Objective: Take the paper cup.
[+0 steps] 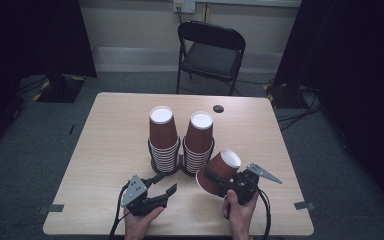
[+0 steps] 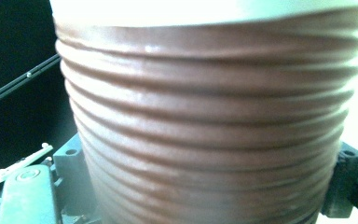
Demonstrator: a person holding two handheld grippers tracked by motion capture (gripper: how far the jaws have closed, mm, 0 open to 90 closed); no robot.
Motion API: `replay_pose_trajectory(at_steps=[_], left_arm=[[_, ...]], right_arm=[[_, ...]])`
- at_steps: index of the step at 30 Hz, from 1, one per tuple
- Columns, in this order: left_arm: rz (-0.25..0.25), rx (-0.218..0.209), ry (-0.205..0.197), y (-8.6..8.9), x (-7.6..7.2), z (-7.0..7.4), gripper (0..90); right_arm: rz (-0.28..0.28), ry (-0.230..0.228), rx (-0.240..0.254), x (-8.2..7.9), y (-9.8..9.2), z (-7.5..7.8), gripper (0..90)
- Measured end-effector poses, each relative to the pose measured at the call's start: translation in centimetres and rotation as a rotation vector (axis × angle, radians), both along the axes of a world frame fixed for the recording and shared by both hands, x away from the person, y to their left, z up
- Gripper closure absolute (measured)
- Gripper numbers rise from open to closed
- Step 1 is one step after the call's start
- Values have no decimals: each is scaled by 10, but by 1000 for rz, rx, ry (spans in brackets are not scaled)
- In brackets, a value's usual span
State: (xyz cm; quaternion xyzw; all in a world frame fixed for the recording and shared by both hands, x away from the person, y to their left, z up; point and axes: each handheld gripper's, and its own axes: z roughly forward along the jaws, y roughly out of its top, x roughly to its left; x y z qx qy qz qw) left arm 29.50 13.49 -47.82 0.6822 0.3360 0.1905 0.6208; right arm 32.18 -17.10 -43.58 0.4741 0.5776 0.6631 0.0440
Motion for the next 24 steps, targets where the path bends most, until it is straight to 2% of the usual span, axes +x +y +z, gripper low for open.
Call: replay_pose_trajectory(at_steps=[2,10,12,13,15,18,23,24], left_arm=[[-27,4,-15,-3,0,3,413],[-80,-1,-48,-13,2,3,455],[-81,12,-63,-16,3,3,491],[-75,0,-65,-18,3,2,491],[-78,-11,-89,-20,3,2,575],[-79,-30,-111,-24,2,2,579],[-84,-45,-134,-26,3,0,594],[-92,-37,-145,-27,2,0,593]], right_arm=[[18,15,40,0,1,-3,147],[58,74,157,-3,5,-14,148],[61,93,182,-3,6,-18,148],[61,93,182,-3,6,-18,148],[60,114,191,-3,6,-19,148],[70,144,216,-4,7,-22,148],[83,161,239,-6,8,-23,148],[85,167,264,-6,7,-25,148]])
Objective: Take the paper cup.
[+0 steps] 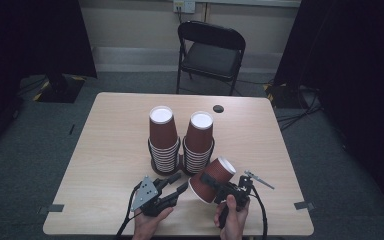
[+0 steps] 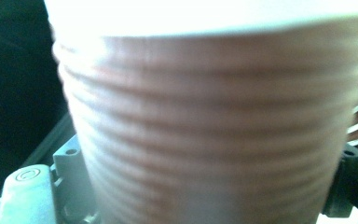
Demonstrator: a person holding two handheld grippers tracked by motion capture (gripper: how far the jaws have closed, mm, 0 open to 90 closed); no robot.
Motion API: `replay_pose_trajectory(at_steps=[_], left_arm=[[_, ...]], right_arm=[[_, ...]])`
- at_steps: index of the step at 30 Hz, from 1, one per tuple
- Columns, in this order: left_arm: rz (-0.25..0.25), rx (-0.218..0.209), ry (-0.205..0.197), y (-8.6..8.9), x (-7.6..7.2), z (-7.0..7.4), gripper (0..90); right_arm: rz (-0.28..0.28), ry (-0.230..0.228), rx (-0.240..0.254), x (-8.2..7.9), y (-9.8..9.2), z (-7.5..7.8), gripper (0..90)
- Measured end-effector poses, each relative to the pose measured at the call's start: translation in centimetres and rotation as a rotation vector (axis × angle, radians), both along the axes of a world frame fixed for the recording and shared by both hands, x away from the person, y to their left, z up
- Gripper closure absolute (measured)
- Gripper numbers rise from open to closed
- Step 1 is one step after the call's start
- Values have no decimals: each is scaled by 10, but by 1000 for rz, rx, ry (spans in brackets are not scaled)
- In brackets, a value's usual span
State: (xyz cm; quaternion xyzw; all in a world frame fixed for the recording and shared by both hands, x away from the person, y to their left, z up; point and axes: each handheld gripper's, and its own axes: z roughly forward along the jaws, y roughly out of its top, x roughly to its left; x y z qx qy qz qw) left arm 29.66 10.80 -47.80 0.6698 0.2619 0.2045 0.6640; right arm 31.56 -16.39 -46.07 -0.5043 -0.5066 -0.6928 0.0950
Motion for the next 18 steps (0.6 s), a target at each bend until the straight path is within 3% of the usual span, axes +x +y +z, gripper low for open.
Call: replay_pose_trajectory(at_steps=[6,14,18], left_arm=[[-20,8,-10,-5,-2,-2,582],[-28,18,-36,-12,-1,-2,597],[-13,12,-47,-16,1,0,621]], right_arm=[[1,2,6,-1,1,0,148],[72,43,67,-2,10,-5,148],[97,56,71,-3,15,-7,148]])
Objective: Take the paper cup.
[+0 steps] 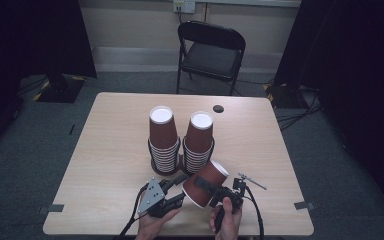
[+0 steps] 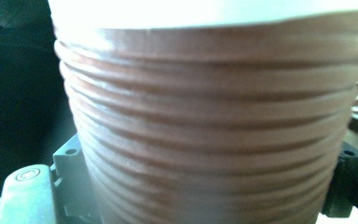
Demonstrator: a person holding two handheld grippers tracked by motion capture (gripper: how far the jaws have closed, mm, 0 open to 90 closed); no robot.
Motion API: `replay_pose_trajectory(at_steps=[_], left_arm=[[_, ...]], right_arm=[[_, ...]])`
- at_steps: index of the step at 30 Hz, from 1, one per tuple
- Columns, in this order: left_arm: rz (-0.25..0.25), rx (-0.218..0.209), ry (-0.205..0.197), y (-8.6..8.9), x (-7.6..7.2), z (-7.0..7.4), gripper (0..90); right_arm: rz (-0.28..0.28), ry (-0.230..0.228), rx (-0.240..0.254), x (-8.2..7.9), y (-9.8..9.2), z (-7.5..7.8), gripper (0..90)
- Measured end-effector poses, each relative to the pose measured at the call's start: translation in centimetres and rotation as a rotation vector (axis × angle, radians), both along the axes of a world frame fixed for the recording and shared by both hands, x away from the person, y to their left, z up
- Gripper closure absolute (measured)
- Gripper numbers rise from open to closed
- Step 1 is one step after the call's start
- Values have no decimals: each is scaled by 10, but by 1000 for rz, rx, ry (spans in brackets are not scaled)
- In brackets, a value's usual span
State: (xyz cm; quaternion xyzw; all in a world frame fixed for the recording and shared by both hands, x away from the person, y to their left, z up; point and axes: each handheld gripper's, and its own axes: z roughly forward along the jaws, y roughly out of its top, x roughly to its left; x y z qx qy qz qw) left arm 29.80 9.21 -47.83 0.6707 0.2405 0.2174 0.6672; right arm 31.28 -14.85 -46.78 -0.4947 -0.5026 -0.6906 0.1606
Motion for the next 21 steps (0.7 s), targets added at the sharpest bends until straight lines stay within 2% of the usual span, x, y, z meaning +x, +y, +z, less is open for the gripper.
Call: replay_pose_trajectory(at_steps=[2,7,10,13,18,21], left_arm=[[4,-16,-1,-4,1,1,632],[12,-8,-20,-8,0,2,669],[23,-9,-23,-8,1,2,720],[38,-1,-30,-6,0,2,815],[37,-2,-29,-4,-1,2,839],[35,-3,-20,-2,0,2,849]], right_arm=[[10,4,8,0,3,0,148],[32,15,2,-1,7,2,148],[50,16,2,0,10,1,148],[62,8,1,-1,11,2,142],[57,3,-13,-2,14,4,126],[51,-2,-4,0,14,4,130]])
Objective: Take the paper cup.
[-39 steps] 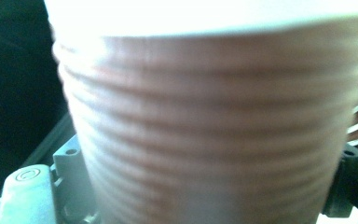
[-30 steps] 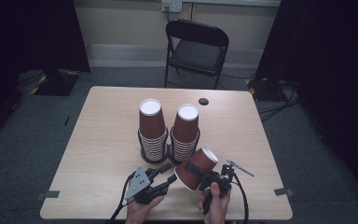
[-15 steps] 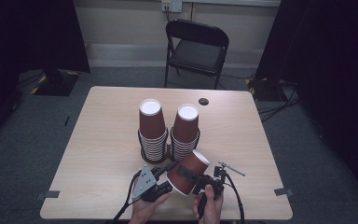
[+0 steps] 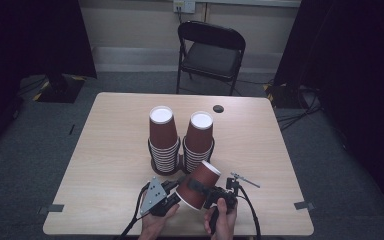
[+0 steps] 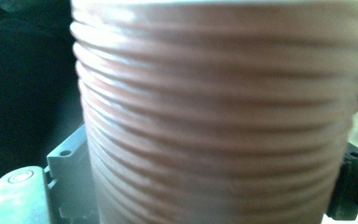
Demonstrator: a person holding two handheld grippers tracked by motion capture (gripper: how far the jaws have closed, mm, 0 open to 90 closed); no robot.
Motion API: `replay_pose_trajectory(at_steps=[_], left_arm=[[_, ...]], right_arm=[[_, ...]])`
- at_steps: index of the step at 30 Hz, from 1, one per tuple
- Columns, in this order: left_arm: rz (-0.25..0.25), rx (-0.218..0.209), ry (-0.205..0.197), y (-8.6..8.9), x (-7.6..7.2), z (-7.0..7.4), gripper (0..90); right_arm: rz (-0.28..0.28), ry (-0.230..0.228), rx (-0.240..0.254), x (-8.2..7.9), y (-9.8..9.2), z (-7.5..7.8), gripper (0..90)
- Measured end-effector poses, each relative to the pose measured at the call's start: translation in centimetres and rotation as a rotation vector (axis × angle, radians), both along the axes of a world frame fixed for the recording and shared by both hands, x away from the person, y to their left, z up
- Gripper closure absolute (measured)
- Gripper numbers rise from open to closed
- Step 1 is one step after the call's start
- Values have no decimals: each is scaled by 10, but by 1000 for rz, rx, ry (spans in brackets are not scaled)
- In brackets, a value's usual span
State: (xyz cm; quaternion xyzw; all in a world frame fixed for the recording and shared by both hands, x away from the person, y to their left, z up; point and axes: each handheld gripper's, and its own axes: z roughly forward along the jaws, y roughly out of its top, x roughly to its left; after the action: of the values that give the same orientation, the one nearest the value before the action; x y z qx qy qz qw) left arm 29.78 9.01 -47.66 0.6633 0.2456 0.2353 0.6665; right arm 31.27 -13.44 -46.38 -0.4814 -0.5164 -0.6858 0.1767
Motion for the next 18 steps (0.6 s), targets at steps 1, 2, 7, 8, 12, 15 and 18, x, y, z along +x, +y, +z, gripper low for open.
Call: replay_pose_trajectory(at_steps=[1,2,7,8,12,15,18], left_arm=[[0,1,4,0,0,0,852],[-8,-7,15,0,0,-1,854],[-44,-2,38,1,-1,-1,855],[-52,8,45,1,-1,-1,854],[-72,35,70,2,-1,0,854],[-89,63,88,4,0,2,855],[-106,64,111,7,2,2,855]], right_arm=[[-10,-4,-2,0,-1,0,131],[-20,0,-7,1,-2,1,133],[-57,-39,-29,1,-6,5,136],[-60,-40,-30,1,-7,6,135],[-88,-60,-44,2,-12,6,136],[-105,-72,-51,3,-15,6,135],[-113,-82,-64,4,-17,6,135]])
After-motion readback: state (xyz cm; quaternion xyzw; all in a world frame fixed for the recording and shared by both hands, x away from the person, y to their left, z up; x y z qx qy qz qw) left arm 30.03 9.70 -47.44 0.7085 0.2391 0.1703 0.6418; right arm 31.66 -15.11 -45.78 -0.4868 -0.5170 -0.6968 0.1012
